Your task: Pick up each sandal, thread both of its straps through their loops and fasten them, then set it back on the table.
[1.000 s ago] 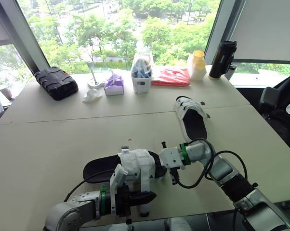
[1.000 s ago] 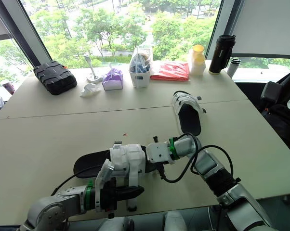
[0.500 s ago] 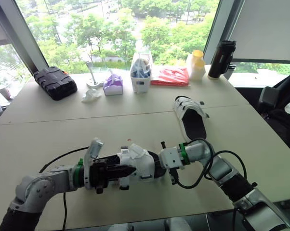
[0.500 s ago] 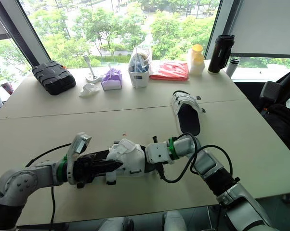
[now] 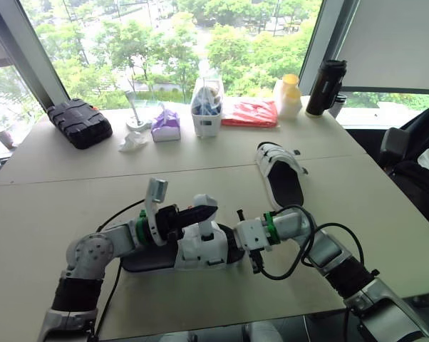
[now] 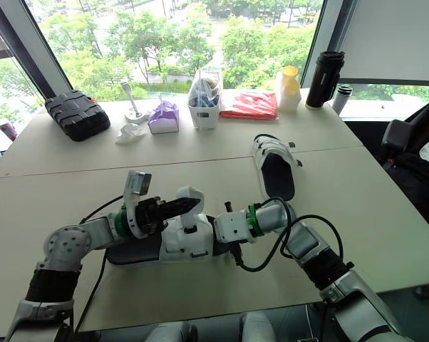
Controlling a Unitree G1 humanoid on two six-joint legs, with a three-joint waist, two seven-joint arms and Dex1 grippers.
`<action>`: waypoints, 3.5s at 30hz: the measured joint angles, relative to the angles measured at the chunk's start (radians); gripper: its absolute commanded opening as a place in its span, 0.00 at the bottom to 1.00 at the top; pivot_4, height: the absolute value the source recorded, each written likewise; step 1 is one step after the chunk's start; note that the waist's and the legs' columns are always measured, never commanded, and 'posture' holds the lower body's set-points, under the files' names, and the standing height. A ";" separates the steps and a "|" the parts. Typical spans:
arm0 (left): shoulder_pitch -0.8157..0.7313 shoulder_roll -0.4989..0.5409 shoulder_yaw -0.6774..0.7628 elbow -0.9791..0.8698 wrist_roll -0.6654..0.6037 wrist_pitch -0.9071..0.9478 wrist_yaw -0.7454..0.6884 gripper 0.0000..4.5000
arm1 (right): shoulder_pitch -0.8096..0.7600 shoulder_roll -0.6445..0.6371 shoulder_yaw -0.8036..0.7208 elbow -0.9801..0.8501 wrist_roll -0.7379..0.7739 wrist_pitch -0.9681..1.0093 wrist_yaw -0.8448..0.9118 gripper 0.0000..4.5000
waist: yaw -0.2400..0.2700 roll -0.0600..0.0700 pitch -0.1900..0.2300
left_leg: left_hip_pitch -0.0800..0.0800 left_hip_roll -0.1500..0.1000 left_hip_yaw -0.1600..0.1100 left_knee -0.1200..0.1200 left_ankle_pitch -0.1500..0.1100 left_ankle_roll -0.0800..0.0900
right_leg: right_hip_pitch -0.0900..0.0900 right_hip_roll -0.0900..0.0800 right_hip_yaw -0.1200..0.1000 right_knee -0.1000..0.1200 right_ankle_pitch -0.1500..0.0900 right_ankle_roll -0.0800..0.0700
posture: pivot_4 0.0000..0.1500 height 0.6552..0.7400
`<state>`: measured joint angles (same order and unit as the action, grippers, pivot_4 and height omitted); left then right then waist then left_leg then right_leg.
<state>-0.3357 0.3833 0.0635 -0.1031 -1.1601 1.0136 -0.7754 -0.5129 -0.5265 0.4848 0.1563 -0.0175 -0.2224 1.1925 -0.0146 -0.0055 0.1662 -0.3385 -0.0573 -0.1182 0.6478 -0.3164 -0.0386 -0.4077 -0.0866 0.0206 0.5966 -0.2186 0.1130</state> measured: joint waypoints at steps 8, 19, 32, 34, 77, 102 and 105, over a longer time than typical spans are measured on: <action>0.082 -0.022 -0.038 -0.104 0.086 -0.036 0.049 0.01 | 0.003 0.000 -0.001 0.001 0.000 0.000 -0.004 0.00 | 0.001 0.000 0.000 | 0.000 0.000 0.000 0.000 0.000 0.000 | 0.000 0.000 0.000 0.000 0.000 -0.001 | 1.00 1.00; 0.132 -0.007 -0.109 -0.207 0.196 -0.107 0.038 0.01 | 0.005 0.000 0.000 0.000 0.000 0.000 -0.009 0.00 | 0.001 0.000 0.000 | 0.000 0.000 0.000 0.000 0.000 0.000 | 0.001 0.000 0.000 0.000 -0.002 -0.003 | 1.00 1.00; 0.153 -0.004 -0.148 -0.215 0.287 -0.194 -0.007 0.01 | 0.004 0.000 0.000 0.004 0.000 -0.001 -0.010 0.00 | 0.001 0.000 -0.002 | 0.000 0.000 0.000 0.000 0.000 0.000 | 0.001 0.000 0.000 0.000 -0.002 -0.004 | 1.00 1.00; 0.157 -0.012 -0.133 -0.216 0.253 -0.165 0.001 0.01 | 0.004 0.000 0.000 0.005 0.000 -0.002 -0.010 0.00 | 0.001 0.000 -0.002 | 0.000 0.001 0.000 0.000 0.000 0.000 | 0.001 0.000 0.000 0.000 -0.002 -0.004 | 1.00 1.00; 0.185 0.022 -0.123 -0.287 0.198 -0.095 0.063 0.01 | -0.007 0.000 0.009 0.018 -0.009 -0.029 -0.010 0.00 | 0.000 0.000 -0.002 | 0.001 0.001 0.000 0.000 0.000 0.000 | 0.001 0.000 0.000 0.000 -0.002 -0.004 | 1.00 1.00; 0.227 -0.034 -0.078 -0.363 0.119 -0.039 0.317 0.01 | -0.013 0.001 0.013 0.029 -0.010 -0.040 -0.010 0.00 | 0.000 0.000 -0.003 | 0.001 0.001 0.000 0.000 0.000 0.000 | 0.002 0.000 0.000 0.000 -0.002 -0.004 | 1.00 1.00; 0.238 -0.033 -0.072 -0.373 0.107 -0.037 0.342 0.01 | -0.015 0.003 0.014 0.033 -0.010 -0.043 -0.010 0.00 | 0.000 0.000 -0.003 | 0.001 0.001 0.000 0.000 0.000 0.000 | 0.002 0.001 0.000 0.000 -0.002 -0.004 | 1.00 1.00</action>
<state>-0.0981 0.3504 -0.0082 -0.4758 -1.0529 0.9765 -0.4339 -0.5277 -0.5233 0.4984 0.1895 -0.0270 -0.2652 1.1821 -0.0148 -0.0057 0.1632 -0.3372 -0.0564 -0.1186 0.6476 -0.3163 -0.0388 -0.4061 -0.0860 0.0208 0.5967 -0.2210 0.1093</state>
